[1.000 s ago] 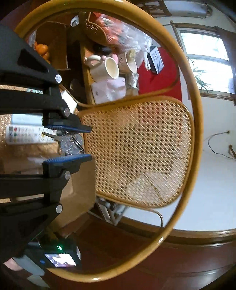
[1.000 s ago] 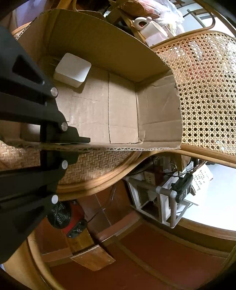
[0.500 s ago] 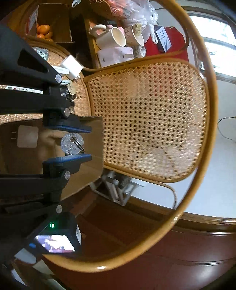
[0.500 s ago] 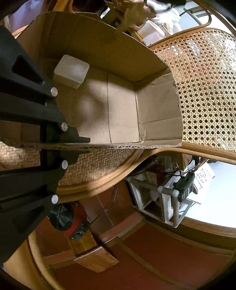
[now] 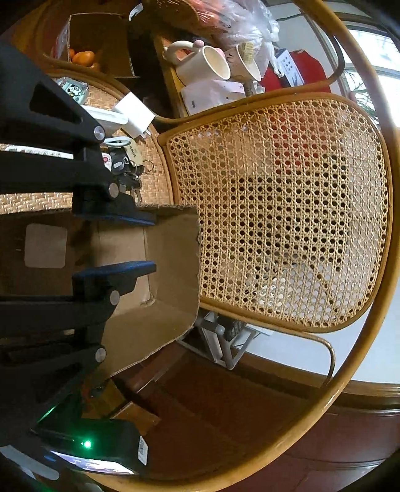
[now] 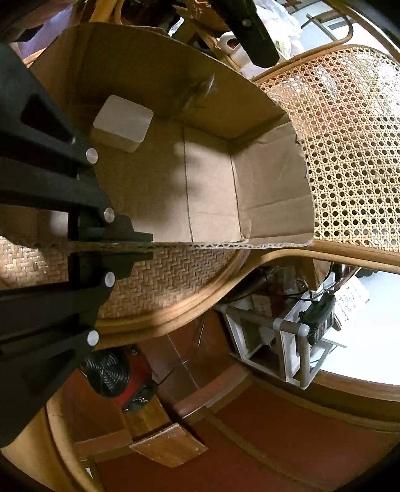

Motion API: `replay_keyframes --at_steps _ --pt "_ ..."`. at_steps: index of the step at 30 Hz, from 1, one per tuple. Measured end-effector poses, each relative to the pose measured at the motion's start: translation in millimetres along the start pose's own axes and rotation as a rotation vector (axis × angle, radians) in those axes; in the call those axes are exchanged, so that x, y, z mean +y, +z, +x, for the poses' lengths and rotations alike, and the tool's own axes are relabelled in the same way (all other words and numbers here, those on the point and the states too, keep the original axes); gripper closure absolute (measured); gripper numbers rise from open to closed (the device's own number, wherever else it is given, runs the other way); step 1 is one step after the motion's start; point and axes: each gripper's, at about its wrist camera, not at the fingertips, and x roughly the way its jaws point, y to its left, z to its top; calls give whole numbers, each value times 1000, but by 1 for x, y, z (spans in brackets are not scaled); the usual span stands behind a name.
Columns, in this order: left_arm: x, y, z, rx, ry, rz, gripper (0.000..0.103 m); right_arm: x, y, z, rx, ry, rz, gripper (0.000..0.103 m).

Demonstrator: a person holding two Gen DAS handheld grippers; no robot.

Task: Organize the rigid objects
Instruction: 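Lift the keys with the left tool and release them inside the box, then move the left tool over to the green round Cheers case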

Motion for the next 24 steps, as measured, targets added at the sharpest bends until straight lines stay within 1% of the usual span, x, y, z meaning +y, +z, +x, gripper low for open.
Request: replay_keyframes --at_steps 2,5,6,7,9,12,15,19,22,24 --pt "-3 0 1 13 3 7 78 1 0 0 2 -1 0 98" --pt "-5 0 1 29 26 22 67 1 1 1 6 1 8 98" --pt "-4 0 1 34 37 24 55 0 0 1 6 2 10 98" --pt "-2 1 1 39 44 26 37 0 0 1 6 3 12 98" --pt "2 2 -1 31 56 18 22 -1 0 1 7 5 13 98" --pt "14 5 -4 23 86 5 18 -2 0 2 9 4 8 98" --pt "35 9 -8 6 161 -35 13 -2 0 2 11 4 3 98" --pt "61 11 -8 -7 236 -56 4 -1 0 2 11 6 0 98" --pt "84 5 -4 -8 316 -61 4 1 -1 2 11 5 -9 98" --pt "97 1 -3 0 336 -67 4 0 -2 2 11 5 -12 98"
